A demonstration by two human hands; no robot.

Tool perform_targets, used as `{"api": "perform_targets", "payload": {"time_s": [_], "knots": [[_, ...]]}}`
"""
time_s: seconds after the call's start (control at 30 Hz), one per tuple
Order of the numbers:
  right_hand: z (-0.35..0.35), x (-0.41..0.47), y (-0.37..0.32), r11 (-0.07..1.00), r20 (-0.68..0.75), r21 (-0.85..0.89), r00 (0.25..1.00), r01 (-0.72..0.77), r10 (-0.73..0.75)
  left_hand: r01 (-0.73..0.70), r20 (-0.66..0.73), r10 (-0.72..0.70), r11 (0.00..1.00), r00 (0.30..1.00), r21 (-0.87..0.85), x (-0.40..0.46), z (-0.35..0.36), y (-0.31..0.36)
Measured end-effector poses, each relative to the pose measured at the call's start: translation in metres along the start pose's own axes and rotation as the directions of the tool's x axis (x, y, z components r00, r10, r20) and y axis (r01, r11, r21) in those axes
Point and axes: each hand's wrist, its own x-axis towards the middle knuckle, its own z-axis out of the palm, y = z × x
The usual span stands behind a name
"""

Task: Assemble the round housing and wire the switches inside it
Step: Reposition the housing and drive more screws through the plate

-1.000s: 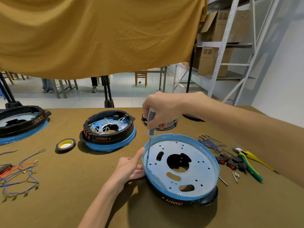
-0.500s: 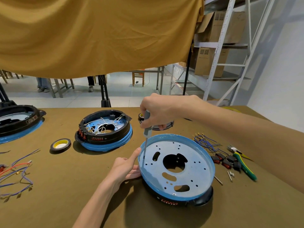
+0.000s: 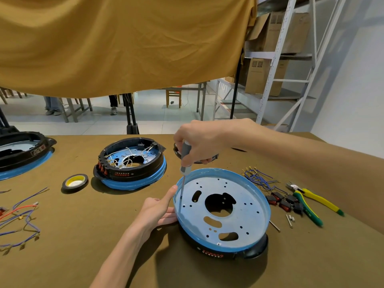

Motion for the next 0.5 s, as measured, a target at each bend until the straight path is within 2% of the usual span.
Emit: {"api": "perform_targets", "payload": {"time_s": [0.17,0.37,0.43,0.5], "knots": [[0.001,0.006,0.002,0.995,-0.018,-0.095,1.0,-0.007,0.005,0.01,0.018,-0.01,1.0,1.0,-0.014,-0.003,0.0,0.001],[0.003,0.009,-0.013,0.992,-0.036,-0.123,0.999,0.005,-0.01,-0.011,0.022,0.012,0.999,1.0,-0.033,-0.011,0.0,0.0],[0.003,0.004,-0.012,0.996,-0.036,-0.092,0.999,-0.013,0.01,0.005,0.034,-0.003,0.999,0.999,-0.053,-0.013,-0.001,0.003],[0.002,-0.011,0.0,0.998,-0.024,0.033,0.998,-0.054,0.055,0.017,0.055,-0.012,0.995,0.998,-0.098,-0.013,-0.002,0.007]]}}
